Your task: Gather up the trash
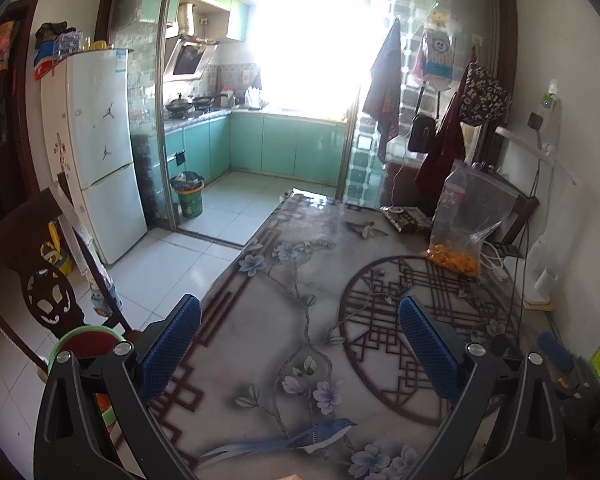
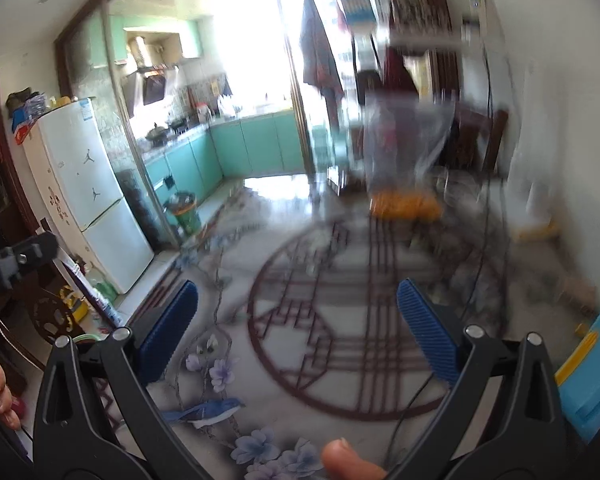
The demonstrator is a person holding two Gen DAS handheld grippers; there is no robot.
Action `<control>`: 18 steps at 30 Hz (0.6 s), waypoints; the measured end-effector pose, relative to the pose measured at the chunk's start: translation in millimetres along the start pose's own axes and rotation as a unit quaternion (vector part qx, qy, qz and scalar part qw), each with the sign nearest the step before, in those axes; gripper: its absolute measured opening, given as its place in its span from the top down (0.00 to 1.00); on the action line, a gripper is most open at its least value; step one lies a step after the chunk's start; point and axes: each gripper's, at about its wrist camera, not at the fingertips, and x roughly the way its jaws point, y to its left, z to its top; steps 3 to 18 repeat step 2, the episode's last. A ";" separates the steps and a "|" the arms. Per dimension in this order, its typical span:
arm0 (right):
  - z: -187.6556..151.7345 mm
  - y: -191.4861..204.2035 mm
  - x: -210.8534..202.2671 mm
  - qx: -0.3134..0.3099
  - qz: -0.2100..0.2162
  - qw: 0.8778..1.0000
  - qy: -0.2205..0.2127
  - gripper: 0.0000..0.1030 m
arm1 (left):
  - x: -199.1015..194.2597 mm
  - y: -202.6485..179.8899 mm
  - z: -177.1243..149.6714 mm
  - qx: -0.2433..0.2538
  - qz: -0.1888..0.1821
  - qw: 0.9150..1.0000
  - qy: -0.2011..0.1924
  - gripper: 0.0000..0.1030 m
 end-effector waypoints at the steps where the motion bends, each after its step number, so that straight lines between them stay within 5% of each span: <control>1: -4.9 -3.9 12.0 0.010 0.003 1.000 0.017 0.04 | 9.4 0.9 -3.6 -0.002 0.003 1.000 0.011 0.08; 2: -16.2 -9.5 34.6 0.024 0.006 0.998 0.050 0.04 | 17.0 1.7 -6.6 -0.002 0.003 1.000 0.020 0.08; 18: -16.2 -9.5 34.6 0.024 0.006 0.998 0.050 0.04 | 17.0 1.7 -6.6 -0.002 0.003 1.000 0.020 0.08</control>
